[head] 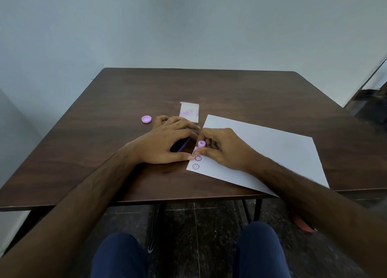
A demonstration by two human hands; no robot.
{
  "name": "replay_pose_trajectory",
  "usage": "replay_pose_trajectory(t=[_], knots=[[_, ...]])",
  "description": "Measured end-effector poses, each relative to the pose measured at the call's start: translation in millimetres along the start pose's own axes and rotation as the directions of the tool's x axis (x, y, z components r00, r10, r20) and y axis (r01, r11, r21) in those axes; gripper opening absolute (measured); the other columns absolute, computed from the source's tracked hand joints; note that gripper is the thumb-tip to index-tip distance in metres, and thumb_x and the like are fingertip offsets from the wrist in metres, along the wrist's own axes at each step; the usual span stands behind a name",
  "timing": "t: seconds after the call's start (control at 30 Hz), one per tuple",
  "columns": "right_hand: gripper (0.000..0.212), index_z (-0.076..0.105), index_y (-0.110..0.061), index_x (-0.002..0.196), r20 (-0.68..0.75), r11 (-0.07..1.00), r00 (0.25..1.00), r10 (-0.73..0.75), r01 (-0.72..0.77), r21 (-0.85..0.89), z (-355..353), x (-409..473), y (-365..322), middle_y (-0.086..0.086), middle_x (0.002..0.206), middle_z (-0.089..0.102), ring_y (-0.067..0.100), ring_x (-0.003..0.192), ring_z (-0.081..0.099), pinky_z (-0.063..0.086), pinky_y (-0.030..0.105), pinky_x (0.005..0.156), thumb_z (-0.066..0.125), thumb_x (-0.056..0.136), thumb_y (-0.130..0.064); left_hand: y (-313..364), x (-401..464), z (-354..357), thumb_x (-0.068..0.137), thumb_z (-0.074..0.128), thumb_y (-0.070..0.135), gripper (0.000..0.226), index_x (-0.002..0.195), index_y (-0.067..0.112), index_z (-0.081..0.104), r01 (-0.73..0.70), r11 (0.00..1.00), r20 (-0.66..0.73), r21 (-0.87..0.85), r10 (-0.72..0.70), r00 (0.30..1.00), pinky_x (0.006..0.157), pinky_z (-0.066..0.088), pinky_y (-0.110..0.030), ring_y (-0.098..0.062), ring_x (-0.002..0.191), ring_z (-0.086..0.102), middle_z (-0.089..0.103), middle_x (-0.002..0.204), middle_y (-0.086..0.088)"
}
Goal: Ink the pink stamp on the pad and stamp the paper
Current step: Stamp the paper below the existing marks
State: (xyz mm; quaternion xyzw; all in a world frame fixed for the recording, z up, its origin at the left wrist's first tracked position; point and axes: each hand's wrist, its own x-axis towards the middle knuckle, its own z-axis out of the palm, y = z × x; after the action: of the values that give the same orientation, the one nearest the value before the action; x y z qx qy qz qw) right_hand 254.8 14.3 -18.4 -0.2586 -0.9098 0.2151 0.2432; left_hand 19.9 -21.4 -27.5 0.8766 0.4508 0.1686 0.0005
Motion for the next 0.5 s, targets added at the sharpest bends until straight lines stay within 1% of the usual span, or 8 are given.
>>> replay_pose_trajectory(t=[0.07, 0.2, 0.27, 0.33, 0.4, 0.5], knots=[[0.018, 0.067, -0.007, 0.091, -0.002, 1.000, 1.000, -0.004, 0.004, 0.006, -0.1, 0.0, 1.2, 0.010, 0.082, 0.071, 0.025, 0.073, 0.063, 0.050, 0.042, 0.070, 0.072, 0.090, -0.025, 0.1, 0.2, 0.2, 0.087, 0.049, 0.073, 0.053, 0.125, 0.036, 0.056, 0.001, 1.000, 0.000, -0.002, -0.001, 1.000, 0.111, 0.024, -0.048, -0.009, 0.137, 0.036, 0.046, 0.145, 0.017], [0.019, 0.067, -0.007, 0.092, 0.009, 1.000, 1.000, -0.019, 0.020, -0.006, -0.9, 1.7, 2.8, 0.010, 0.081, 0.070, 0.025, 0.071, 0.061, 0.049, 0.040, 0.068, 0.071, 0.091, -0.025, -0.1, -0.6, 1.0, 0.087, 0.050, 0.073, 0.053, 0.126, 0.037, 0.056, 0.008, 1.000, 0.001, -0.007, -0.008, 1.000, 0.112, 0.022, -0.047, -0.008, 0.138, 0.034, 0.045, 0.145, 0.019], [0.019, 0.067, -0.007, 0.092, 0.011, 1.000, 1.000, -0.015, 0.015, -0.009, -0.4, 2.6, 4.4, 0.009, 0.080, 0.070, 0.023, 0.071, 0.061, 0.048, 0.036, 0.066, 0.070, 0.091, -0.026, -0.2, -0.9, 1.0, 0.087, 0.050, 0.073, 0.053, 0.126, 0.037, 0.056, 0.009, 1.000, -0.001, -0.010, -0.009, 1.000, 0.112, 0.022, -0.047, -0.008, 0.138, 0.034, 0.045, 0.145, 0.019], [0.020, 0.066, -0.008, 0.092, 0.008, 1.000, 1.000, -0.016, 0.016, -0.011, 0.5, 2.5, 5.8, 0.007, 0.079, 0.069, 0.020, 0.069, 0.059, 0.046, 0.029, 0.064, 0.070, 0.091, -0.027, 0.1, -1.3, 0.7, 0.087, 0.051, 0.073, 0.053, 0.126, 0.037, 0.056, 0.011, 1.000, -0.002, -0.015, -0.011, 1.000, 0.112, 0.023, -0.048, -0.008, 0.139, 0.034, 0.045, 0.145, 0.018], [0.020, 0.066, -0.009, 0.092, 0.010, 1.000, 1.000, -0.019, 0.019, -0.013, 1.3, 2.6, 6.7, 0.006, 0.078, 0.068, 0.018, 0.067, 0.058, 0.044, 0.026, 0.062, 0.070, 0.091, -0.028, 0.2, -1.2, 0.5, 0.087, 0.051, 0.073, 0.054, 0.126, 0.036, 0.056, 0.014, 1.000, -0.001, -0.013, -0.014, 1.000, 0.112, 0.022, -0.048, -0.009, 0.139, 0.034, 0.045, 0.146, 0.018], [0.021, 0.066, -0.010, 0.092, 0.007, 1.000, 1.000, -0.014, 0.014, -0.016, 2.1, 3.5, 9.0, 0.006, 0.079, 0.069, 0.019, 0.068, 0.059, 0.045, 0.030, 0.063, 0.070, 0.090, -0.031, 1.1, -1.3, -0.4, 0.087, 0.050, 0.073, 0.054, 0.125, 0.036, 0.057, 0.018, 1.000, -0.009, -0.006, -0.018, 1.000, 0.111, 0.023, -0.048, -0.009, 0.139, 0.034, 0.045, 0.145, 0.018]])
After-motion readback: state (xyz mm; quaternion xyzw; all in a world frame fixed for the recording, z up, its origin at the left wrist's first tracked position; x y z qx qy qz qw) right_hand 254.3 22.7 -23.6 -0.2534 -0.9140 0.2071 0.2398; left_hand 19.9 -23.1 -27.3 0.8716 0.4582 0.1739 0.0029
